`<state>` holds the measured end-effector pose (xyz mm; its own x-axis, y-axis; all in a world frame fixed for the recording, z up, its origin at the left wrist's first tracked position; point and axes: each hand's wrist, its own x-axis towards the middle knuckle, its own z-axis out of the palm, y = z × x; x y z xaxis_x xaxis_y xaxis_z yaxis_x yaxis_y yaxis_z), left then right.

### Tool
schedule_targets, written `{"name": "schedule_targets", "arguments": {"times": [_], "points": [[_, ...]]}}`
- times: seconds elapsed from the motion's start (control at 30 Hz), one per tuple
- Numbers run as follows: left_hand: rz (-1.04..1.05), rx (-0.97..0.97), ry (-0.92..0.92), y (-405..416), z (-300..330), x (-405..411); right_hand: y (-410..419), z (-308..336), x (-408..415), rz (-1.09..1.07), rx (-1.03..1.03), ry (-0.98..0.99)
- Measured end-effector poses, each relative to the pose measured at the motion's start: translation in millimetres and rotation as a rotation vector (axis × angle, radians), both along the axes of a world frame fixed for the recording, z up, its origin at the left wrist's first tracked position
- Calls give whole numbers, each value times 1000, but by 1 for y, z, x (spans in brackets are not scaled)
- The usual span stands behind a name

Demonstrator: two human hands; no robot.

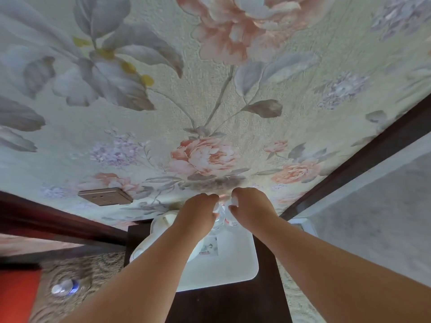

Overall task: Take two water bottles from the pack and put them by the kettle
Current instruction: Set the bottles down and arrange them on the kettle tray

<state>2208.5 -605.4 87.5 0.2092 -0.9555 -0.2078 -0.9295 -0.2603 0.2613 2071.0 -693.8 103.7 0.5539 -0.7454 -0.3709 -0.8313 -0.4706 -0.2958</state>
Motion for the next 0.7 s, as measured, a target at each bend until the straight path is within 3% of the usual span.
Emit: {"name": "schedule_targets", "arguments": {"times": [0.33,0.5,0.7], "points": [[-4,6,-190,-1,4,-2,-10,4,-9,183,-31,57],[101,84,-290,-10,8,0,-18,5,-14,242,-31,37],[137,55,-233,-11,0,-10,-12,-3,-4,290,-51,4]]}}
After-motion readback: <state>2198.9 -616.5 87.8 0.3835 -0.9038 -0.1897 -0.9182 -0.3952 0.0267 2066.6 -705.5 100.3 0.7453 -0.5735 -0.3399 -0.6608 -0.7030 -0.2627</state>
